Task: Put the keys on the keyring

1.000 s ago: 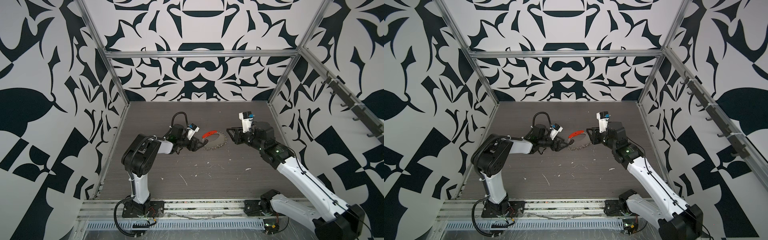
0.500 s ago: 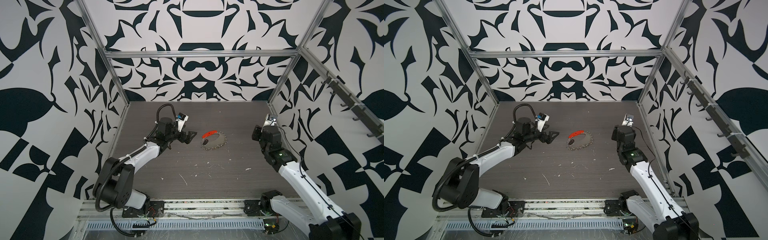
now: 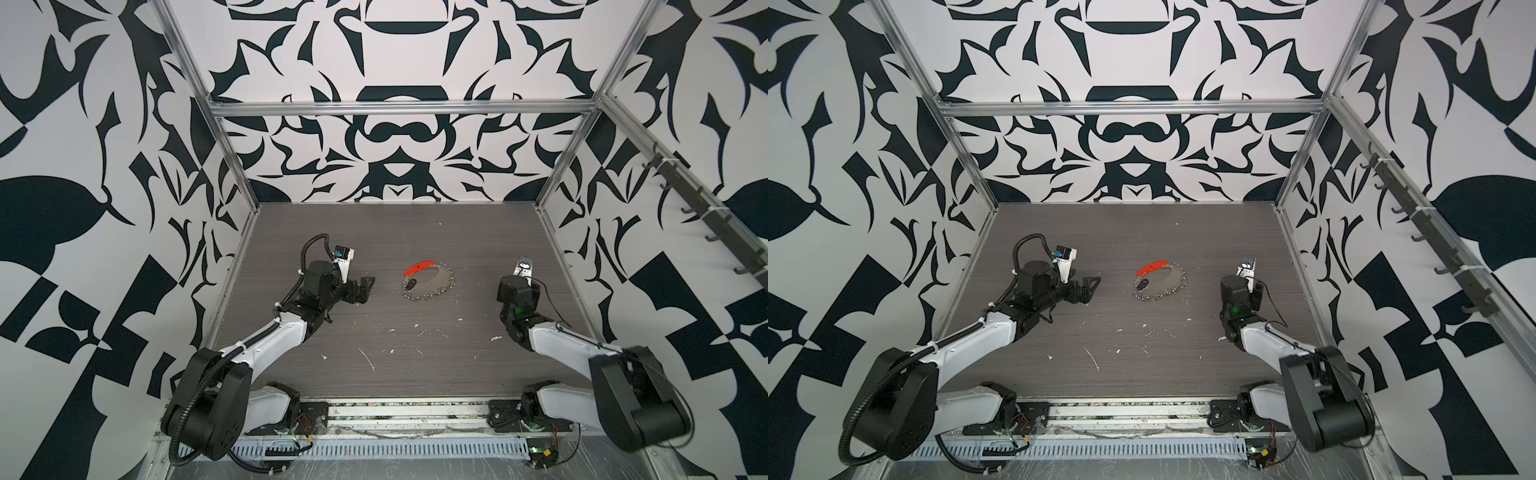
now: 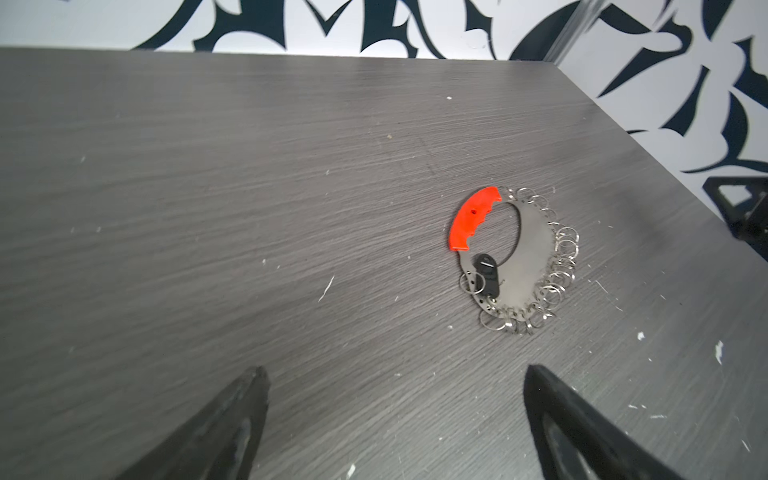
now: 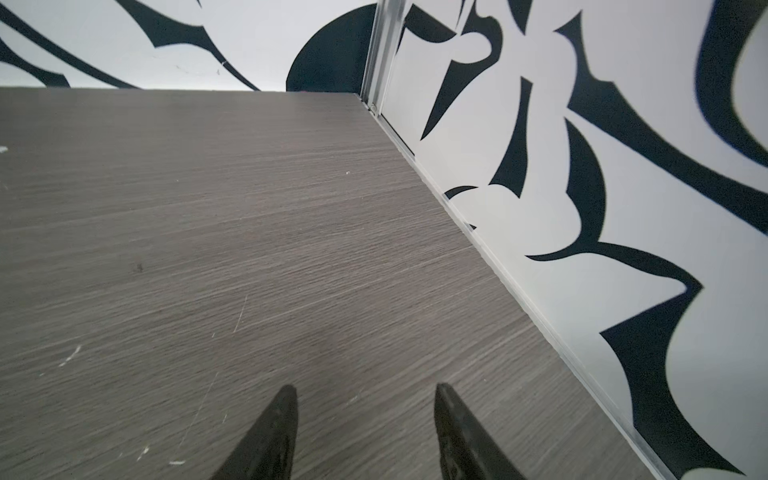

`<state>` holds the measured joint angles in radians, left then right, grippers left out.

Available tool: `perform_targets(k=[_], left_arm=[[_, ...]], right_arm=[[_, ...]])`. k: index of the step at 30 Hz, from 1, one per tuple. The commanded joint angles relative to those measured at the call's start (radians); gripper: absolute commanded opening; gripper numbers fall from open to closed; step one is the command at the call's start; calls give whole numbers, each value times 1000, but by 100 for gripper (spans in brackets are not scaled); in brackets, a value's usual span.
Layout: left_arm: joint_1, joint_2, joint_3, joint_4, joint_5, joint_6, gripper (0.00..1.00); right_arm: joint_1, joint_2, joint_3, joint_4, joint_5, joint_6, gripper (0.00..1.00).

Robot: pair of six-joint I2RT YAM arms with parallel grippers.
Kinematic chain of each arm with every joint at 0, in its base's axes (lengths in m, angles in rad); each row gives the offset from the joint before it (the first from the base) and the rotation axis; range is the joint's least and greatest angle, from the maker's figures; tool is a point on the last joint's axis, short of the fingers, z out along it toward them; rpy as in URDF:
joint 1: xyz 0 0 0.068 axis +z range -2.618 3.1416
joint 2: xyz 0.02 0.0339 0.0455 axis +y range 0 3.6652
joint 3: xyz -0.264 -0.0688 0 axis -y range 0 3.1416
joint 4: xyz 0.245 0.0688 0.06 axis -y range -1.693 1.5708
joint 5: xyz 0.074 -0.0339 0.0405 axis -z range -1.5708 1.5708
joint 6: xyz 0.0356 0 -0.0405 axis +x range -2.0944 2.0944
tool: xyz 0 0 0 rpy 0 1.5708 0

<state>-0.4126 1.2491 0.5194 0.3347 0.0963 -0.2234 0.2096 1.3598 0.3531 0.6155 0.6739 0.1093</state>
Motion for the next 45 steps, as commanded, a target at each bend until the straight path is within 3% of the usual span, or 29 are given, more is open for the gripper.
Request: perform_targets(k=[1, 4, 7, 10, 14, 17, 19, 23, 24, 25, 31, 34, 38, 45], left_arm=[[4, -4, -22, 76, -140, -134, 99], [4, 3, 23, -30, -247, -225, 99], [4, -36, 45, -102, -260, -239, 99], [3, -78, 25, -91, -273, -224, 99], [4, -134, 53, -207, -352, -217, 99], [4, -149, 46, -215, -377, -209, 99], [4, -173, 38, -215, -390, -227, 99], [4, -230, -17, -146, -453, -223, 99], [5, -234, -26, -137, -475, -208, 99], [4, -234, -34, -133, -491, -182, 99], [3, -188, 12, -86, -577, 48, 99], [9, -131, 35, 33, -655, 219, 99], [48, -43, 57, 84, -673, 424, 99], [178, 70, 19, 115, -653, 304, 99]], right_arm=[[-1, 51, -37, 299, 19, -73, 56], [-1, 80, -54, 341, -5, -61, 57], [-1, 139, -60, 419, -26, -93, 58], [1, 130, -46, 373, -48, -76, 61], [-1, 146, -30, 361, -97, -101, 66], [-9, 197, -53, 423, -169, -96, 67], [-6, 248, -68, 543, -169, -159, 67], [-3, 240, -61, 508, -164, -146, 63], [-3, 240, -66, 518, -166, -148, 71], [-2, 238, -67, 513, -169, -143, 99], [-2, 236, -54, 488, -176, -144, 100], [-3, 236, -50, 484, -177, -144, 100], [-2, 236, -50, 486, -177, -143, 100], [-2, 236, -50, 483, -177, -143, 100]])
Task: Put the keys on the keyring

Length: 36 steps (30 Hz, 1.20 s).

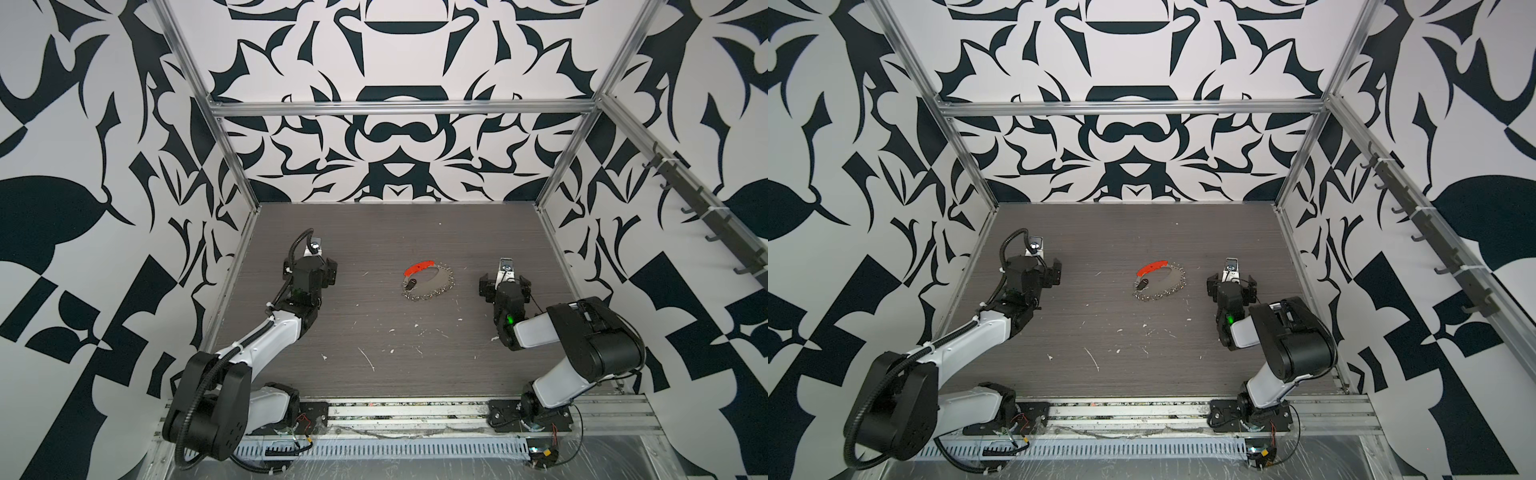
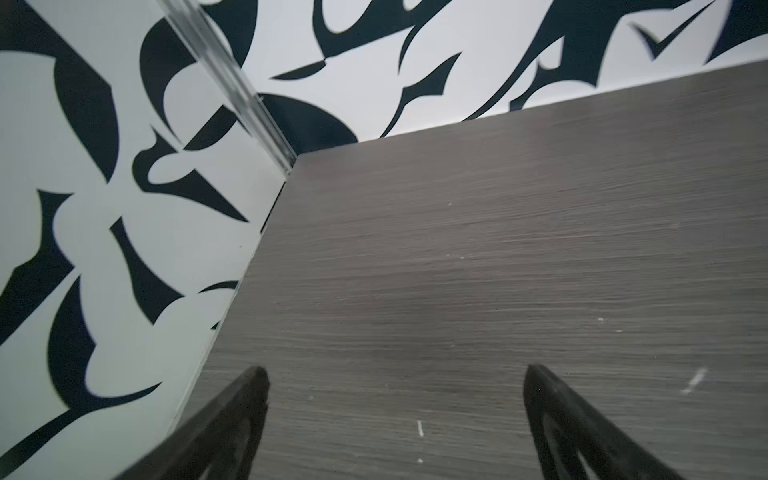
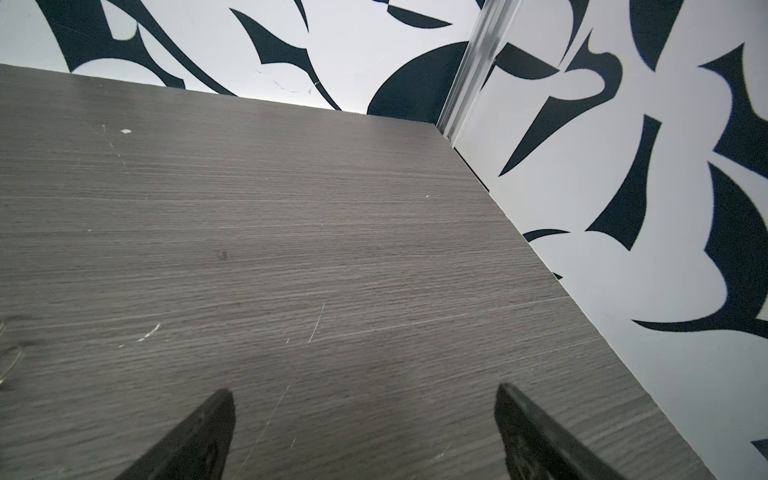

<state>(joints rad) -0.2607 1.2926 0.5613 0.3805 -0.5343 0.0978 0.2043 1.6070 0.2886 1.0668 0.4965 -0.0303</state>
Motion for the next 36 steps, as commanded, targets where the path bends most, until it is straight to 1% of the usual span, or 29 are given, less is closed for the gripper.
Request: perform_targets(k=[1, 4, 7, 9, 12, 15, 16, 17, 19, 20, 23, 25, 26, 27, 28, 30, 31, 33, 36], left_arm=[[31, 33, -45, 104, -28, -23, 99], [48, 64, -101, 178, -41, -58, 99], [64, 105, -151, 290, -42, -97, 99], [70, 126, -162, 365, -55, -94, 99], [88, 167, -181, 494, -40, -65, 99], [115, 223, -198, 557, -33, -95, 99], [121, 239, -215, 624, -23, -84, 99], [122, 243, -224, 655, -26, -84, 99], [133, 218, -215, 587, 2, -104, 99], [148, 211, -213, 567, 40, -110, 99], [193, 215, -214, 563, 138, -130, 99], [241, 222, -223, 562, 237, -167, 99], [263, 259, -232, 608, 274, -176, 99], [266, 291, -242, 691, 277, -162, 99], [266, 281, -245, 686, 286, -163, 99], [266, 239, -210, 538, 299, -177, 99], [266, 248, -200, 531, 307, -165, 99], [266, 271, -208, 591, 301, -158, 99], [266, 253, -199, 539, 304, -166, 99]], right_arm=[[3, -11, 14, 33, 0, -3, 100], [3, -12, 12, 33, 1, -2, 100], [3, -12, 11, 35, 0, -2, 100], [4, -12, 11, 35, 1, -2, 100], [3, -11, 11, 36, 1, -2, 100], [3, -12, 11, 37, 1, -2, 100], [4, -12, 11, 36, 0, -2, 100], [3, -12, 11, 37, 0, -1, 100], [4, -12, 11, 37, 0, -2, 100], [3, -12, 11, 37, 0, -2, 100], [3, -12, 11, 37, 0, -2, 100], [3, -12, 11, 35, 1, -1, 100], [3, -12, 12, 35, 1, -2, 100], [3, -12, 12, 36, 0, -2, 100], [3, -11, 12, 35, 0, -2, 100], [3, -12, 12, 35, 0, -2, 100], [3, -12, 12, 36, 0, -2, 100], [4, -12, 12, 35, 0, -1, 100], [3, -12, 13, 34, 0, -1, 100]])
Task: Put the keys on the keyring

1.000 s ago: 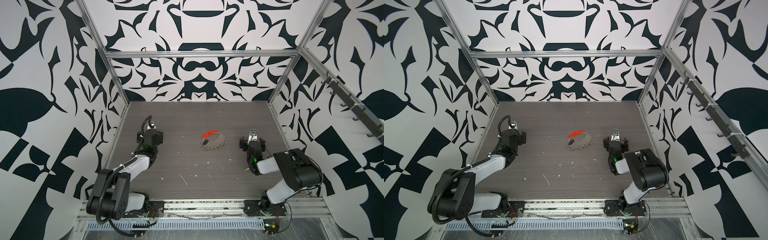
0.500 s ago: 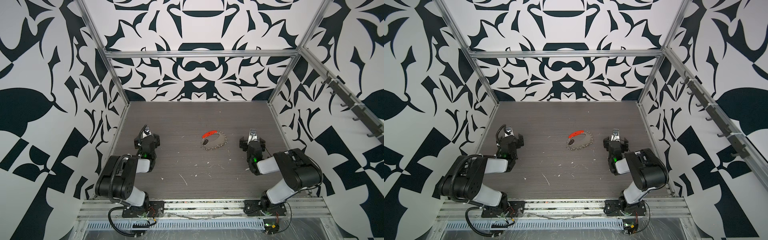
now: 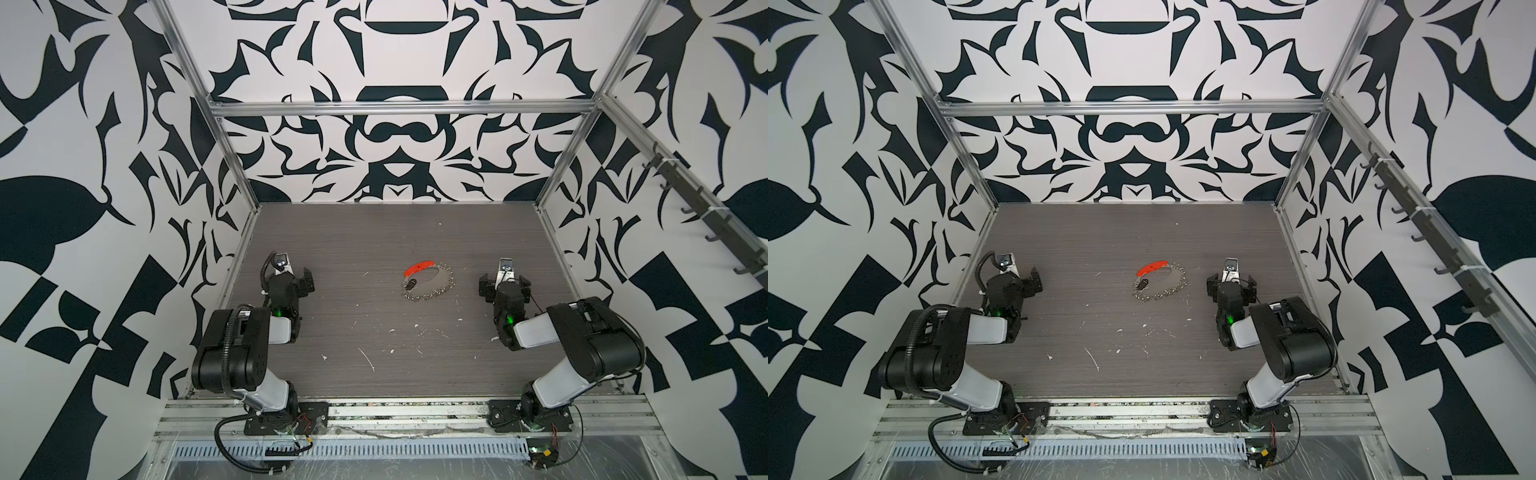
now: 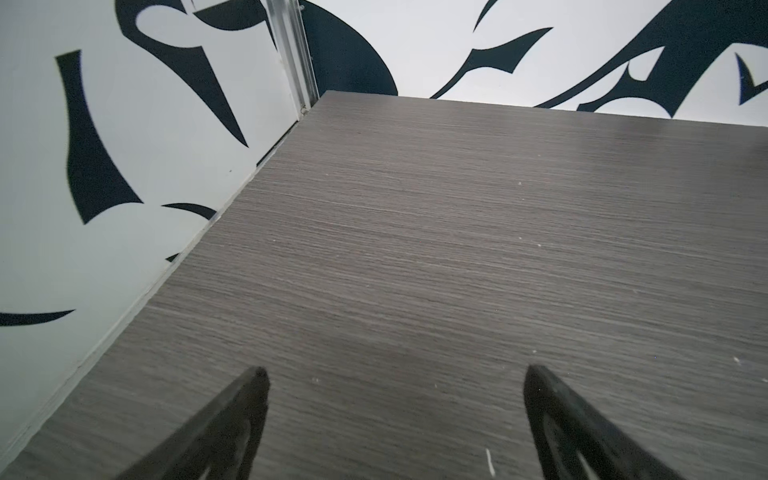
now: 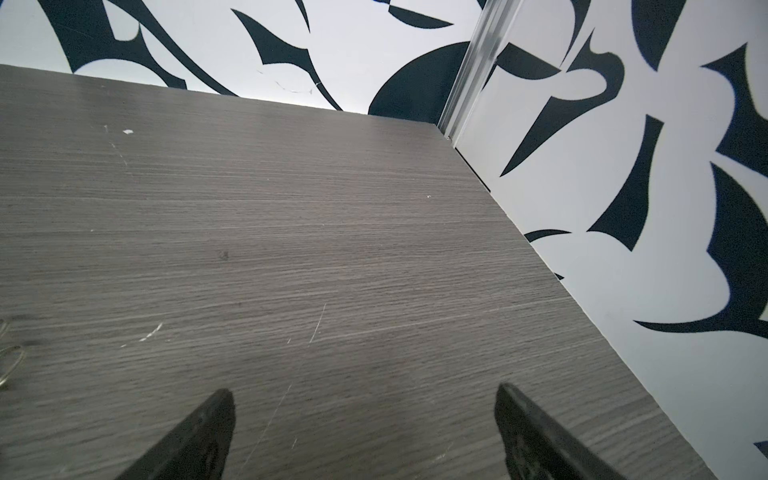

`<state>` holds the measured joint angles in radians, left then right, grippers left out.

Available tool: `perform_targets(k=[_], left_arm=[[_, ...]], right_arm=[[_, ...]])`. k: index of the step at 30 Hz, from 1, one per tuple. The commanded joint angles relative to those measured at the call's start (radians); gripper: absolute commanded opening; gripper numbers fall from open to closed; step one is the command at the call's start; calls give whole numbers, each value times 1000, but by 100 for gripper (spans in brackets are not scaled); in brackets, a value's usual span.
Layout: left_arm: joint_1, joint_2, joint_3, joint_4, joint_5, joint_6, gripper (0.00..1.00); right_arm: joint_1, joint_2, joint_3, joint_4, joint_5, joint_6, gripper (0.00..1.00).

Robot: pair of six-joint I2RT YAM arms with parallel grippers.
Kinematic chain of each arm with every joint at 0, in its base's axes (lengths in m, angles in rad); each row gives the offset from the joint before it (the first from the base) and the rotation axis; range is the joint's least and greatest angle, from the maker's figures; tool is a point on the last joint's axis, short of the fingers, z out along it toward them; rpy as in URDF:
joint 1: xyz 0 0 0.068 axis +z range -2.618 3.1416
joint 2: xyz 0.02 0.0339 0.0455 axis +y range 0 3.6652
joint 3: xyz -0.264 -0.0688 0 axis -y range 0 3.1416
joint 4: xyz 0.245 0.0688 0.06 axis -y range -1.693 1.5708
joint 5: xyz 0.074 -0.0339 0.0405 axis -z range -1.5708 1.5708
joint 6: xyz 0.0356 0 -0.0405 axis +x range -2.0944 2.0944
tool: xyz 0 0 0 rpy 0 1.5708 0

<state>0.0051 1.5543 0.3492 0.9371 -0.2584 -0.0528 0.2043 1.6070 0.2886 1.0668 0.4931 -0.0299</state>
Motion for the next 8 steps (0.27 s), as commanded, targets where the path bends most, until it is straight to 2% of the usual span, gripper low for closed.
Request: perform_targets(k=[1, 4, 6, 8], left_arm=[[0, -5, 11, -8, 25, -14, 99], [1, -3, 11, -3, 27, -12, 99], [0, -3, 11, -3, 26, -12, 99], [1, -3, 11, -3, 28, -13, 99]], right_arm=[[4, -10, 16, 30, 2, -1, 100], [-12, -15, 31, -7, -26, 18, 100], [-44, -29, 44, -59, -88, 42, 100], [-47, -28, 36, -43, -88, 37, 100]])
